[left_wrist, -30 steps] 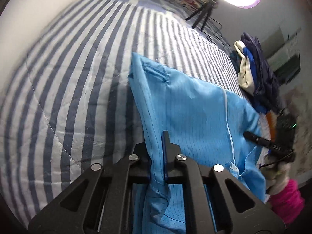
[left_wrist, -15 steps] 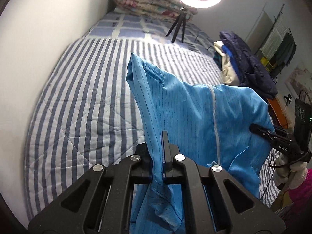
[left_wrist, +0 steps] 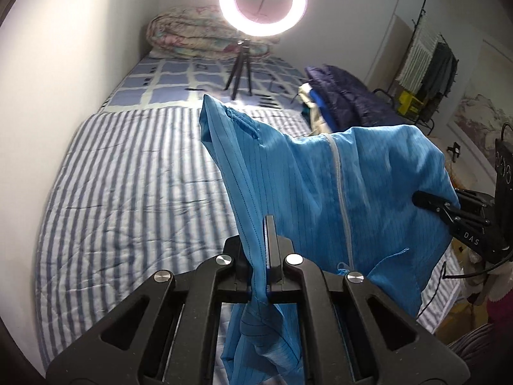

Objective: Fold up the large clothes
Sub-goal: 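Lift the folded coat with both grippers and carry it toward the navy jacket pile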

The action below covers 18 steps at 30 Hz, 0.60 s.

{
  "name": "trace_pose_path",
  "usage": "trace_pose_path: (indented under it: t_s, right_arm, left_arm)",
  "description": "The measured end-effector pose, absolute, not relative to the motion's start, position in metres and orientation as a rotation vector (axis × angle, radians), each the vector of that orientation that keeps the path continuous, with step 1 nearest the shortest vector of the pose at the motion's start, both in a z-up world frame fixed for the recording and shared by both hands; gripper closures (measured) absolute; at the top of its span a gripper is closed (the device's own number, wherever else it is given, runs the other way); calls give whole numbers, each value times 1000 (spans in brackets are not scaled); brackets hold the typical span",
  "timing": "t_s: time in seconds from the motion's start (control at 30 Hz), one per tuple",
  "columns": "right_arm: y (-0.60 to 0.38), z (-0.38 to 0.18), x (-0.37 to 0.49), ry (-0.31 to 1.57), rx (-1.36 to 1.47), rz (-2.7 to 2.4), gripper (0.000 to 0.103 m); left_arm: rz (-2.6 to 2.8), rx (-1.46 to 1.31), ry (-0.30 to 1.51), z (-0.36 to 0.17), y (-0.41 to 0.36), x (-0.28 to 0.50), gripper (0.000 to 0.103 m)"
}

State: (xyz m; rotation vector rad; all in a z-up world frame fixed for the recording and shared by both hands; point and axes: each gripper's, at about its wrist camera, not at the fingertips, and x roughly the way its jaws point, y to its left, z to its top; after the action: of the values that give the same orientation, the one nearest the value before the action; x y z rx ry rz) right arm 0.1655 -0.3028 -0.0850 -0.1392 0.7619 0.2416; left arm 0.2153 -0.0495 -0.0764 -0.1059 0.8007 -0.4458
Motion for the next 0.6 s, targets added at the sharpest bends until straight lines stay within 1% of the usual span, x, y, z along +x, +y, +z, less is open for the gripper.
trace_pose_path:
  t_s: [0.3,0.6]
  right_arm:
    - [-375,-52,173,750,-69,192,98]
    - [-462,-15,221,702,-31,98,98]
  left_arm:
    - [-531,-92,773,-39,-109,240,101]
    - [-634,-79,728,-3,-192,308,101]
